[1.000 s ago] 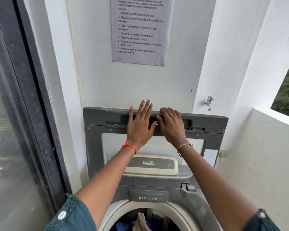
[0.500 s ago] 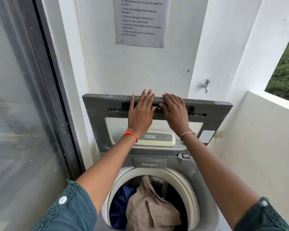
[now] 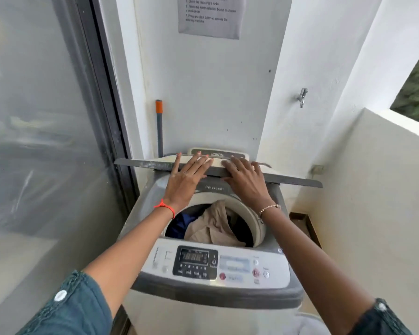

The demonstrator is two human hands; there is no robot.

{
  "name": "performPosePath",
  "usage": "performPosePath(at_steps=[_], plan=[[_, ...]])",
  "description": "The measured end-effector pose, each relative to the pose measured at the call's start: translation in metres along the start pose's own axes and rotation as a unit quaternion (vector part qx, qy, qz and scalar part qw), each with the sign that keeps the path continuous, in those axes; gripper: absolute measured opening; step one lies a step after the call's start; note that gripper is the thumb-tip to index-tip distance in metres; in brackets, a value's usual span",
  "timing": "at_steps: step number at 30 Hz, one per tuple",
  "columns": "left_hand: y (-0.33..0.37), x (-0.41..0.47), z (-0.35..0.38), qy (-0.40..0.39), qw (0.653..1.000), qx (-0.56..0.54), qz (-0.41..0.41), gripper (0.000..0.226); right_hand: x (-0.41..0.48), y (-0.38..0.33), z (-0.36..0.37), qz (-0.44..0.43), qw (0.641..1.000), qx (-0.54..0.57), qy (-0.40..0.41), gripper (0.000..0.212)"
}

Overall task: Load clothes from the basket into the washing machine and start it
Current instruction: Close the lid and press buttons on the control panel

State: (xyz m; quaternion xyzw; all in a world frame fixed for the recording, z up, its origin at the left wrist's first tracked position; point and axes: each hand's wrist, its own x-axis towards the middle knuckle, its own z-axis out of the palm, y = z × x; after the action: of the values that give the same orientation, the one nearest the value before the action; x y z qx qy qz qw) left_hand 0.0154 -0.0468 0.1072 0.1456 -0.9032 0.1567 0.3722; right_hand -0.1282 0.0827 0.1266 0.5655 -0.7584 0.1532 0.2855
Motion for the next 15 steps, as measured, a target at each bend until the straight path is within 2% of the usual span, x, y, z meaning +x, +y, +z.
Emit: performPosePath(at_steps=[2, 6, 13, 15], plan=[[0.004, -0.024, -0.006, -0.062, 0.998, 0.017, 0.025, 0.051, -0.025, -0.006, 0.001, 0.015, 0.995, 0.022, -0.096, 0.056], [0.018, -0.059, -0.006, -0.202, 0.979, 0.039, 0.006, 0.073, -0.055, -0.014, 0.012, 0.014, 0.978, 0.012, -0.209, 0.077], [0.016, -0.083, 0.009, -0.348, 0.936, 0.041, -0.003, 0.101, -0.072, -0.021, 0.043, 0.032, 0.956, 0.053, -0.286, 0.094], [0.014, -0.086, 0.017, -0.353, 0.935, 0.027, 0.015, 0.110, -0.074, -0.019, 0.047, 0.029, 0.951, 0.079, -0.297, 0.097]])
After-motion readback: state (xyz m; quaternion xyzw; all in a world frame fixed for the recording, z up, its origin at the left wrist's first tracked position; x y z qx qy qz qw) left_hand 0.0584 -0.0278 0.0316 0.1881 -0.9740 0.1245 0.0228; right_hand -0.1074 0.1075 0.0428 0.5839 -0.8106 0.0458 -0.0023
